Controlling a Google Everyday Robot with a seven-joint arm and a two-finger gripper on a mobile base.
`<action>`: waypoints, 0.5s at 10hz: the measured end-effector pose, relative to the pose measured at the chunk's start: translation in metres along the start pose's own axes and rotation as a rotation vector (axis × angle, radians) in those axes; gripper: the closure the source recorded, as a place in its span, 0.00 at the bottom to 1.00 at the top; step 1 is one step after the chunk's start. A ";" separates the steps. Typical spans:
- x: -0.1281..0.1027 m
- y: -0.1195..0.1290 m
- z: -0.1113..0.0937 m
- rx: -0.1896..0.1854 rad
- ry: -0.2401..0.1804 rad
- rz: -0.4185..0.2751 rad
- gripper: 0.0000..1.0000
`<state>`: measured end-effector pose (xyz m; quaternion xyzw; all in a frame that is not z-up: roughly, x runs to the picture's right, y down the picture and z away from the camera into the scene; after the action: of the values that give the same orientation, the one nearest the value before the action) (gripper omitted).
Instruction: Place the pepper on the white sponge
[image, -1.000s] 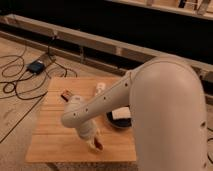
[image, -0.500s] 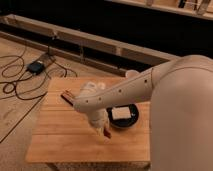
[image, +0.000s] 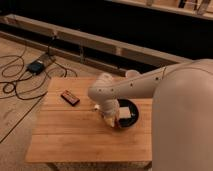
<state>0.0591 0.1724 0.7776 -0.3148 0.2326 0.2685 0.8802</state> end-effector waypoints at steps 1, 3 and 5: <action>0.000 -0.018 0.006 -0.002 0.005 0.021 0.86; 0.000 -0.044 0.015 -0.004 0.014 0.054 0.86; -0.002 -0.068 0.029 -0.011 0.028 0.080 0.86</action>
<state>0.1065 0.1471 0.8280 -0.3138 0.2559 0.3004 0.8636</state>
